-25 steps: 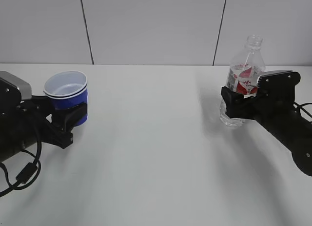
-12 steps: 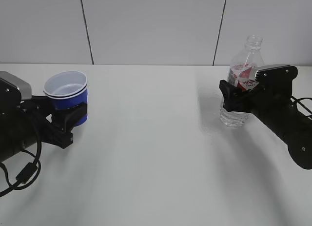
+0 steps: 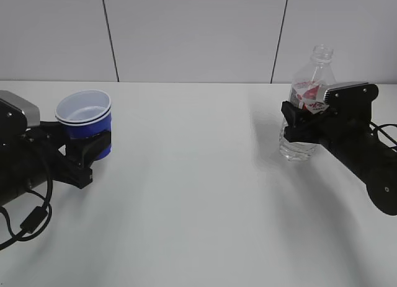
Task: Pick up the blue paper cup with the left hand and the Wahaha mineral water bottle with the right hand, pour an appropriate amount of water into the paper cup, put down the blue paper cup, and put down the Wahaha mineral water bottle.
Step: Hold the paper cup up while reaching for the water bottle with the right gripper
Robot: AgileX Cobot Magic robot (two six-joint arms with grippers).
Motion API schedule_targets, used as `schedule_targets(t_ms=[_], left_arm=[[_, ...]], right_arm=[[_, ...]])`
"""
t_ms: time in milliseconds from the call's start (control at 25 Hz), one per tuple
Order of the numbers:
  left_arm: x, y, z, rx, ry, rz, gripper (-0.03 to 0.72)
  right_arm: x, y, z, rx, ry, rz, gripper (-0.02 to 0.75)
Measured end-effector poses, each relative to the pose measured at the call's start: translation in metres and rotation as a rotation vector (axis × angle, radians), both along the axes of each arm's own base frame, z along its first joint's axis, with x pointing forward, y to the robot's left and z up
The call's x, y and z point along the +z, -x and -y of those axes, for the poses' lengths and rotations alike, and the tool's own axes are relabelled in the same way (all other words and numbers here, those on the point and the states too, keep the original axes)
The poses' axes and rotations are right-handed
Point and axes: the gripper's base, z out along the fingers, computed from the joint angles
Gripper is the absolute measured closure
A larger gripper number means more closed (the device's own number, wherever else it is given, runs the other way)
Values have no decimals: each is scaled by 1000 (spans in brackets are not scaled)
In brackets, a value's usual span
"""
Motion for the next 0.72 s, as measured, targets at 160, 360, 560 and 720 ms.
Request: schedule_targets(t_ms=[160, 360, 560, 720], left_arm=[[0, 0, 0, 0, 0, 0, 262], [0, 0, 0, 0, 0, 0, 262], [0, 0, 0, 0, 0, 0, 262], [0, 0, 0, 0, 0, 0, 262]], right_arm=[[-1, 0, 0, 3, -2, 8, 234], [-6, 0, -1, 7, -7, 17, 235], [-7, -1, -1, 8, -10, 24, 235], [-7, -1, -1, 8, -10, 24, 256]])
